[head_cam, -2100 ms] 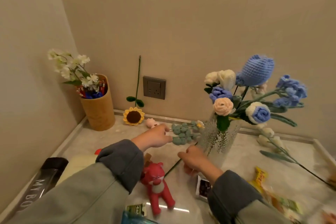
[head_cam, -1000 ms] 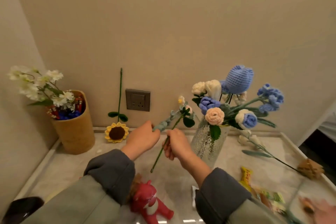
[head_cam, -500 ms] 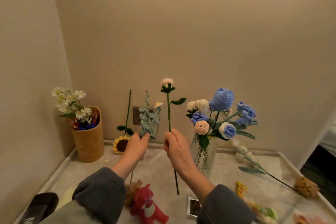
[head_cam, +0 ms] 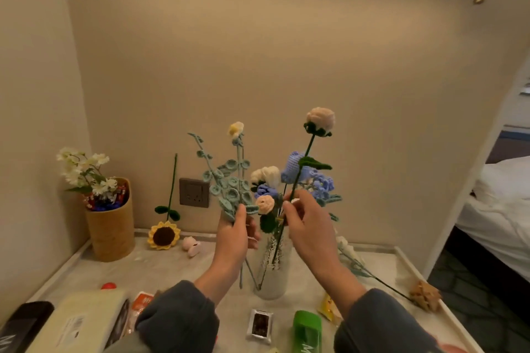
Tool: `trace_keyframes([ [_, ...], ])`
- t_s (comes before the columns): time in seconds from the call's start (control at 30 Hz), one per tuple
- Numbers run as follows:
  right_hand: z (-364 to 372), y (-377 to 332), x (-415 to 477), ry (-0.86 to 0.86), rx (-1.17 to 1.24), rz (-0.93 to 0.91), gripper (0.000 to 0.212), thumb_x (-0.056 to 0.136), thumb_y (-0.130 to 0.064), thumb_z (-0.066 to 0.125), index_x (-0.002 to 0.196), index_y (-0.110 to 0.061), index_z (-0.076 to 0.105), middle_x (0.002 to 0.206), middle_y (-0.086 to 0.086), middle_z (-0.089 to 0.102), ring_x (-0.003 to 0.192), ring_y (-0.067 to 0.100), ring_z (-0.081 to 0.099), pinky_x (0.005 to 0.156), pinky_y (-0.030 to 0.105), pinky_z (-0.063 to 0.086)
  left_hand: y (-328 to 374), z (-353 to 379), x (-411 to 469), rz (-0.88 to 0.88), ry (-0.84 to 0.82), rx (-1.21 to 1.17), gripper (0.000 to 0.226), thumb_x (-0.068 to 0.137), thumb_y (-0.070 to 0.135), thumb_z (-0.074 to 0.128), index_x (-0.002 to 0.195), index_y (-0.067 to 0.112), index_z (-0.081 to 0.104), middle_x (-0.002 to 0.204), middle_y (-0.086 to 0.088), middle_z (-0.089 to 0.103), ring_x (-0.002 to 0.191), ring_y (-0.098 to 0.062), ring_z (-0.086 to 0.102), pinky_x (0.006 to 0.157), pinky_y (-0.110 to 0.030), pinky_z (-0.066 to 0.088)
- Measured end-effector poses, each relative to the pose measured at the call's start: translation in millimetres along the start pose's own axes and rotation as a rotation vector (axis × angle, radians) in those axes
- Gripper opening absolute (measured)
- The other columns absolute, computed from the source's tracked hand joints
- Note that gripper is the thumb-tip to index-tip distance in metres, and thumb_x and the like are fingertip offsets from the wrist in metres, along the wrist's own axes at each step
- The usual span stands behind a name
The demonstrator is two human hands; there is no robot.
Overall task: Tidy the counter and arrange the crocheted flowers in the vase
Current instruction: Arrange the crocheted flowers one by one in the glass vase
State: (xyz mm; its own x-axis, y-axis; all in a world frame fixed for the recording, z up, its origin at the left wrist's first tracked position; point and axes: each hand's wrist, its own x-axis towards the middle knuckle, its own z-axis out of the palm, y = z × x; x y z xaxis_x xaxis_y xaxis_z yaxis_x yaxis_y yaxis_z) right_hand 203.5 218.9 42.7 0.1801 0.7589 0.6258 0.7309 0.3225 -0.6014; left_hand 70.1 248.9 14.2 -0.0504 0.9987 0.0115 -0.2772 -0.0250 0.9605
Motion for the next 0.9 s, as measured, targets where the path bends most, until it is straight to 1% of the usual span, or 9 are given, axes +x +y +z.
trace_keyframes([
  [0.07, -10, 1, 12, 0.037, 0.012, 0.018, 0.004, 0.096, -0.027, 0.055, 0.092, -0.028, 0.055, 0.072, -0.008, 0.063, 0.062, 0.012, 0.062, 0.058, 0.044, 0.055, 3, 14, -7, 0.031, -0.03, -0.041, 0.042, 0.102, 0.034, 0.038, 0.085, 0.002, 0.06, 0.065, -0.007, 0.064, 0.053, -0.015, 0.066, 0.044, -0.026, 0.052],
  [0.17, -14, 1, 28, 0.122, 0.008, 0.017, 0.006, 0.096, -0.024, 0.054, 0.091, -0.025, 0.056, 0.072, -0.005, 0.064, 0.063, 0.015, 0.062, 0.06, 0.045, 0.053, 7, 29, -8, 0.052, -0.097, -0.099, 0.033, 0.102, 0.028, 0.036, 0.109, 0.005, 0.059, 0.084, -0.009, 0.072, 0.072, -0.018, 0.071, 0.06, -0.029, 0.059],
  [0.27, -13, 1, 40, 0.167, -0.029, 0.024, 0.008, 0.096, -0.024, 0.053, 0.089, -0.023, 0.056, 0.071, -0.007, 0.062, 0.062, 0.013, 0.058, 0.06, 0.043, 0.052, 8, 32, -1, 0.1, -0.118, -0.053, 0.032, 0.102, 0.028, 0.037, 0.125, 0.011, 0.051, 0.104, -0.006, 0.07, 0.095, -0.016, 0.069, 0.077, -0.029, 0.056],
  [0.4, -7, 0, 55, 0.146, -0.027, 0.011, 0.01, 0.096, -0.021, 0.054, 0.088, -0.02, 0.058, 0.068, -0.003, 0.063, 0.057, 0.016, 0.058, 0.056, 0.043, 0.05, 9, 26, 13, 0.14, -0.102, -0.03, 0.028, 0.101, 0.027, 0.04, 0.126, 0.017, 0.048, 0.118, -0.008, 0.065, 0.107, -0.019, 0.064, 0.092, -0.033, 0.05],
  [0.47, -4, -2, 62, 0.144, -0.035, 0.0, 0.008, 0.096, -0.021, 0.055, 0.089, -0.019, 0.06, 0.071, -0.003, 0.065, 0.06, 0.015, 0.058, 0.057, 0.041, 0.05, 9, 23, 20, 0.14, -0.104, -0.031, 0.03, 0.101, 0.026, 0.04, 0.127, 0.013, 0.049, 0.117, -0.01, 0.066, 0.106, -0.019, 0.065, 0.09, -0.032, 0.051],
  [0.57, 2, -4, 70, 0.128, -0.079, -0.011, 0.008, 0.096, -0.022, 0.055, 0.089, -0.019, 0.058, 0.071, -0.003, 0.064, 0.062, 0.015, 0.058, 0.057, 0.036, 0.048, 8, 19, 28, 0.153, -0.1, -0.033, 0.027, 0.101, 0.026, 0.04, 0.121, 0.013, 0.053, 0.107, -0.01, 0.071, 0.097, -0.017, 0.069, 0.084, -0.03, 0.053],
  [0.73, 7, -6, 78, 0.104, -0.183, -0.024, 0.008, 0.096, -0.022, 0.054, 0.091, -0.016, 0.056, 0.072, 0.002, 0.063, 0.063, 0.02, 0.059, 0.056, 0.036, 0.047, 5, 16, 35, 0.141, -0.089, -0.037, 0.028, 0.101, 0.026, 0.041, 0.114, 0.007, 0.056, 0.088, -0.008, 0.074, 0.085, -0.021, 0.071, 0.084, -0.039, 0.056],
  [0.83, 11, -8, 80, 0.097, -0.192, -0.026, 0.007, 0.097, -0.021, 0.054, 0.092, -0.016, 0.056, 0.07, 0.002, 0.063, 0.06, 0.019, 0.058, 0.055, 0.037, 0.046, 4, 13, 37, 0.142, -0.099, -0.034, 0.028, 0.101, 0.025, 0.041, 0.114, 0.005, 0.057, 0.08, -0.005, 0.074, 0.078, -0.019, 0.072, 0.077, -0.036, 0.057],
  [0.9, 16, -6, 79, 0.042, -0.216, -0.002, 0.009, 0.097, -0.02, 0.053, 0.088, -0.017, 0.053, 0.068, 0.002, 0.062, 0.059, 0.019, 0.057, 0.053, 0.037, 0.046, 5, 10, 38, 0.152, -0.106, -0.028, 0.028, 0.101, 0.025, 0.041, 0.114, 0.006, 0.057, 0.077, -0.003, 0.074, 0.074, -0.017, 0.072, 0.075, -0.035, 0.058],
])
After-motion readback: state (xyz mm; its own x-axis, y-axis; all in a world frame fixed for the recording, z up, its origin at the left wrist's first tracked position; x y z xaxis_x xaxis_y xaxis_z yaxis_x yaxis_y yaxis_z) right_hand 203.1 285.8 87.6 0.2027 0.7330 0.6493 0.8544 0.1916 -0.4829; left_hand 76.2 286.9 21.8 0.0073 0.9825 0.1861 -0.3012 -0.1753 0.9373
